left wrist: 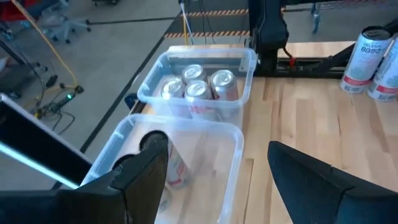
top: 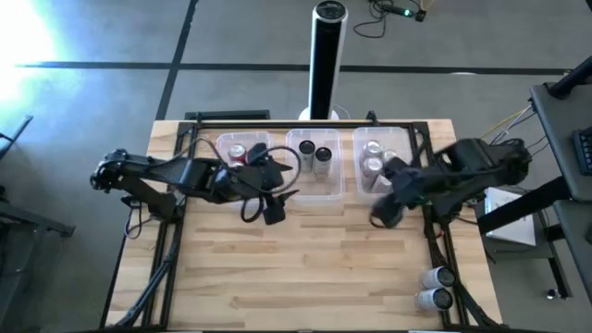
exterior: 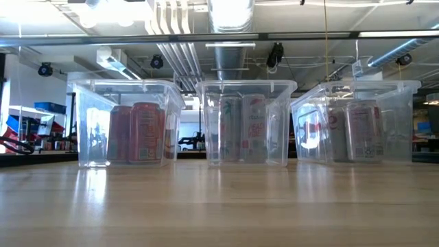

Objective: Sort soda cans
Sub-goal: Put the top white-pink soda can into the middle transparent bin

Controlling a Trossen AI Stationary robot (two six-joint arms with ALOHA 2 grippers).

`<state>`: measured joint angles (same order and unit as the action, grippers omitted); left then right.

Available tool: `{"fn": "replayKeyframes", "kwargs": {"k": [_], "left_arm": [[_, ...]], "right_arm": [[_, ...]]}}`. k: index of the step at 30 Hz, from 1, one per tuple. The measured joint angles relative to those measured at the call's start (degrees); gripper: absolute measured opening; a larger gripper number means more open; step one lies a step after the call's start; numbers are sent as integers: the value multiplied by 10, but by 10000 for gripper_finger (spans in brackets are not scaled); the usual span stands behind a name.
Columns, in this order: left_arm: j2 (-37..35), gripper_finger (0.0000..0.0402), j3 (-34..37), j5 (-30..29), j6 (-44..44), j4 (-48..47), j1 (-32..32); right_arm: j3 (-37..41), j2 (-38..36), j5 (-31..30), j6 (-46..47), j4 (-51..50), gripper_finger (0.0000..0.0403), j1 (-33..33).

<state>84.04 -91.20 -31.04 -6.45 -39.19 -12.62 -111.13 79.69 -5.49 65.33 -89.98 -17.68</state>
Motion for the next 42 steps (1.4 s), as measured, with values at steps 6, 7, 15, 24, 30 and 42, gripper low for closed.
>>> {"fn": "replayKeyframes", "kwargs": {"k": [6, 7, 15, 24, 30, 42], "left_arm": [[36, 260, 0, 1, 15, 2, 0], [39, 260, 0, 1, 15, 0, 0], [43, 260, 0, 1, 15, -5, 1], [43, 260, 0, 1, 31, 7, 10], [44, 260, 0, 1, 28, 12, 11], [44, 260, 0, 3, 15, 11, 11]], "right_arm": [[91, -54, 39, 126, 0, 359, -78], [110, -62, 53, 145, 0, 359, -90], [248, -130, 166, 281, -1, 359, -163], [302, -155, 241, 389, 1, 359, -202], [351, -146, 265, 440, 3, 359, -254], [411, -143, 217, 652, 104, 359, -380]]}}
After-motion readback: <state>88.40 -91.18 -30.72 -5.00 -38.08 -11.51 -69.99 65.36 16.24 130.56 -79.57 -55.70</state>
